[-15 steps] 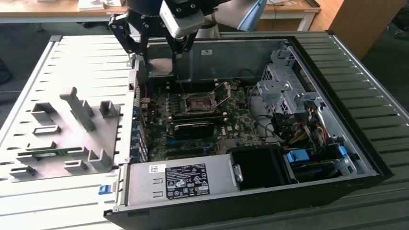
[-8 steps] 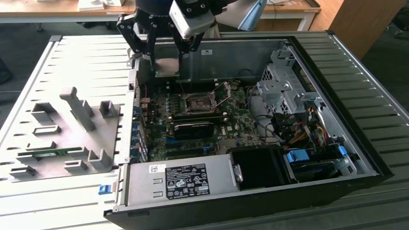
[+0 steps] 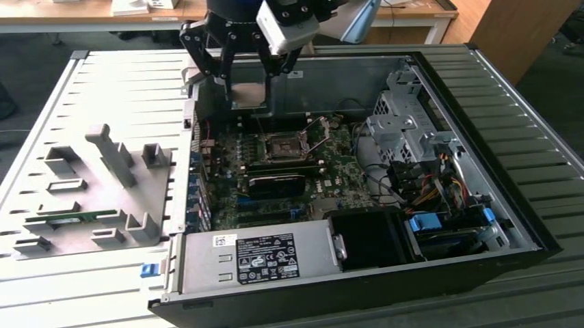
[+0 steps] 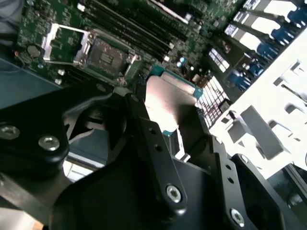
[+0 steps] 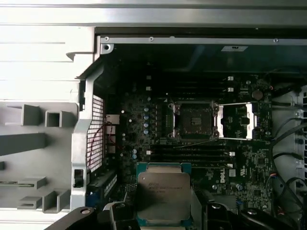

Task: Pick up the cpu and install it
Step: 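Pick up the cpu and move it towards the insertion slot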

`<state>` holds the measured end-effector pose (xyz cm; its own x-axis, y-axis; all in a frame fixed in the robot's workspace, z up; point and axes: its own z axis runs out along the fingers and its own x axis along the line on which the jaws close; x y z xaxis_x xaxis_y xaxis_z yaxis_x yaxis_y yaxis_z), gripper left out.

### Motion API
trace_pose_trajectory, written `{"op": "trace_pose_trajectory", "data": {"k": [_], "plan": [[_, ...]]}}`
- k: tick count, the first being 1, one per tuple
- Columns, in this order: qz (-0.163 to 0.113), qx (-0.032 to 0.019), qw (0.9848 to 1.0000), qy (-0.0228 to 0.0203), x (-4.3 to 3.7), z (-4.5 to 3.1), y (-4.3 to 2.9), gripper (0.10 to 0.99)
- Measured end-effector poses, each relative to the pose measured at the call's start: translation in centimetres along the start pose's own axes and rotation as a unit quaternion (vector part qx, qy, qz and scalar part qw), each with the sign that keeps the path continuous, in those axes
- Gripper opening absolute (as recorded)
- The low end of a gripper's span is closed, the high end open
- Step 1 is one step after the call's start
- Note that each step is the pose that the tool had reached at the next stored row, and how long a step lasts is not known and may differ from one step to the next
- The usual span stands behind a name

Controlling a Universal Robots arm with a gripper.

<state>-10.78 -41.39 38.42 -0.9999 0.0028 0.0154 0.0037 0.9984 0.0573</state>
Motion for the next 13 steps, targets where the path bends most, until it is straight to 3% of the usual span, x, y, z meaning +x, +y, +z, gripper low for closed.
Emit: {"op": "trace_pose_trajectory", "data": {"k": [13], "plan": [[0.000, 0.0000, 1.0000, 0.0000, -1.68, 0.00, 0.01, 0.529]]}}
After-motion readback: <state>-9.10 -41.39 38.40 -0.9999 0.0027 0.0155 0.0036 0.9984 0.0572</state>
